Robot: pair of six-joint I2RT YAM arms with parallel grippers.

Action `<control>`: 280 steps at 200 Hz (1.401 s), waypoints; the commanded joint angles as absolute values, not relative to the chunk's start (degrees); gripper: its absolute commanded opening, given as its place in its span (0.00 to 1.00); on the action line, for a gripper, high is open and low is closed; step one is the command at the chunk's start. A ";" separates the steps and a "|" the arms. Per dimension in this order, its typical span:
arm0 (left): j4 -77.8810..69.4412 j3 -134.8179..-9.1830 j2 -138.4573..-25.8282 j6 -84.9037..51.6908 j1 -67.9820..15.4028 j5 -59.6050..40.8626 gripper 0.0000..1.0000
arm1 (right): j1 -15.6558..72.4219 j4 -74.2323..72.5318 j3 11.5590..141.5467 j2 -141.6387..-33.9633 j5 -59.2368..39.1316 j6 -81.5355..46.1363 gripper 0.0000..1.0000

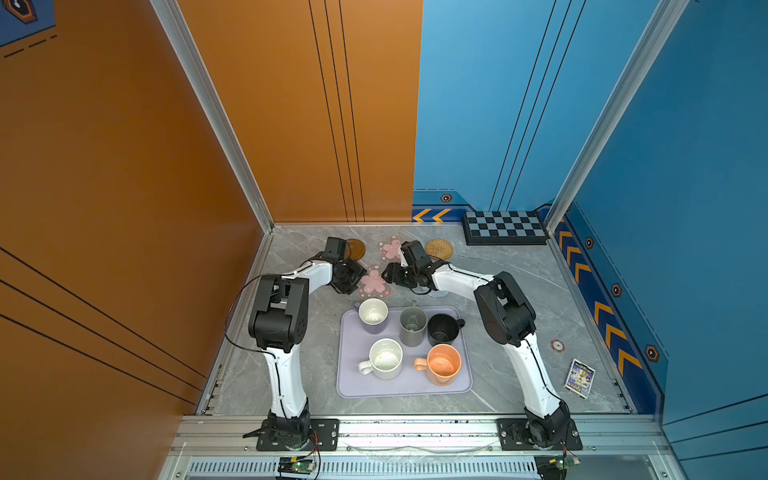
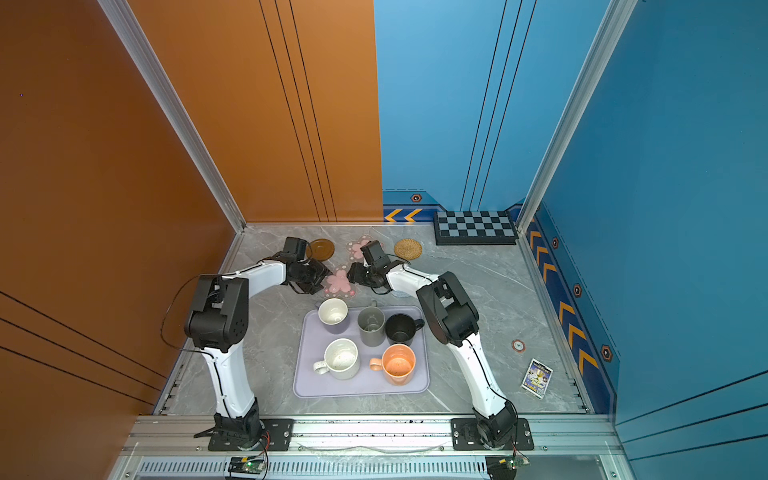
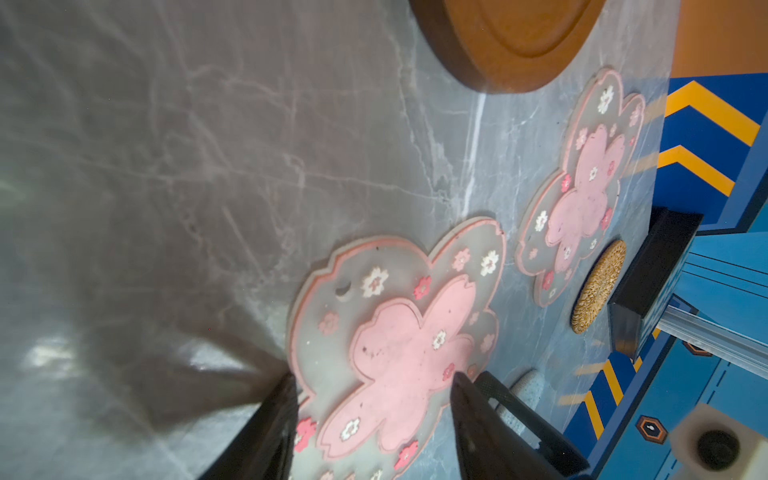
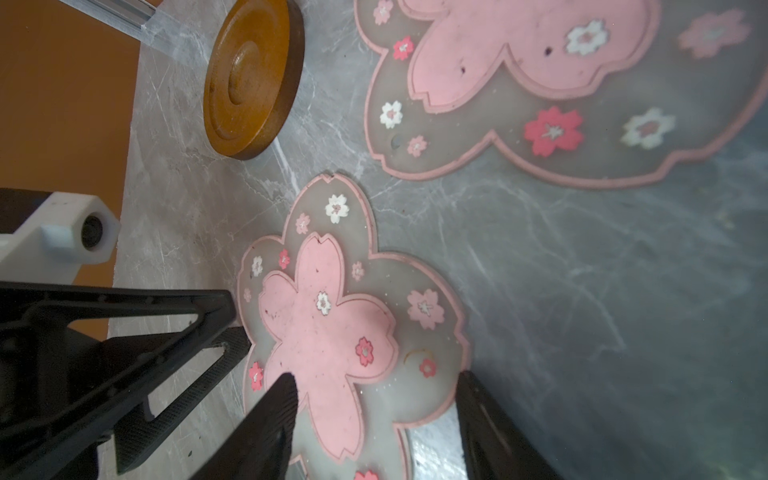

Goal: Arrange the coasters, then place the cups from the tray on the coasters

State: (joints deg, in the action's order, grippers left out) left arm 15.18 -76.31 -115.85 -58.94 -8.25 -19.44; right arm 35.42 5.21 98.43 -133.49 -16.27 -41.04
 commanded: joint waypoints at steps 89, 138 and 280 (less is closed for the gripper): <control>22.55 -79.42 -121.10 -55.84 -7.59 -19.70 0.60 | 39.29 6.41 97.58 -132.89 -21.18 -43.28 0.63; 25.71 -80.81 -119.54 -52.93 -6.99 -17.68 0.60 | 38.31 6.39 96.96 -131.98 -20.35 -42.96 0.63; 28.52 -81.86 -117.24 -50.41 -7.77 -15.45 0.61 | 33.77 6.76 94.48 -127.69 -19.75 -40.14 0.66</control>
State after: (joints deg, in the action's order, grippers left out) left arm 25.08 -82.43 -117.97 -51.18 -7.22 -17.69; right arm 33.28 5.39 94.74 -128.99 -18.13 -40.73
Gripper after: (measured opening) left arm 0.608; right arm 0.665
